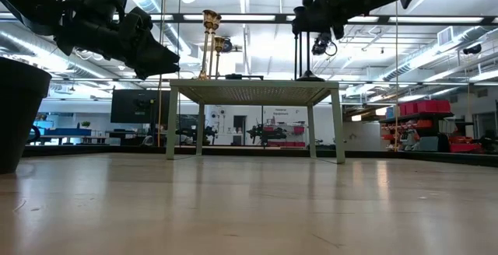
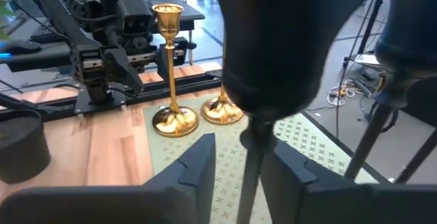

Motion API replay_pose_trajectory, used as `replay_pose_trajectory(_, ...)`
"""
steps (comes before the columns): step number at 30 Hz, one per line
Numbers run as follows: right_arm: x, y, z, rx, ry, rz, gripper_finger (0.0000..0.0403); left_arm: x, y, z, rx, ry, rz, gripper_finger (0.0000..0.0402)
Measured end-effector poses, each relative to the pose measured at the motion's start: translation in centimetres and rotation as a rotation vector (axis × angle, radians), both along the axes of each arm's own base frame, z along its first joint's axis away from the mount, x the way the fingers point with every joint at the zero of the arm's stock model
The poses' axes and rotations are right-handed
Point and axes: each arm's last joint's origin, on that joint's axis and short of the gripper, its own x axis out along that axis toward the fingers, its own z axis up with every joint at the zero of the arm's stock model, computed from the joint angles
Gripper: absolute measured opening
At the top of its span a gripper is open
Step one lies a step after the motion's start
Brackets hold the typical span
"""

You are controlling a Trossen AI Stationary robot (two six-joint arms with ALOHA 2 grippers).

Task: Pick & Place candle stick holders
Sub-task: Return to Home Position

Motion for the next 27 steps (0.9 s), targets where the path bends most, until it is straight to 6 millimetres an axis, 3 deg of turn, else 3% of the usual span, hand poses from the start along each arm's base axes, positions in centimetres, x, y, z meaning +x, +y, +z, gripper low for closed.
replay_pose_trajectory(11,-0.6,0.1,0.6,-0.034,-0.004,-0.022,0.0163,0.0,0.0,0.0,0.000,0.000,0.000,0.0231)
replay_pose_trajectory(27,-2.8,0.6,1.4,-0.075,0.056,-0.086,0.0171,0.0,0.0,0.0,-0.002,0.001,0.000,0.0231)
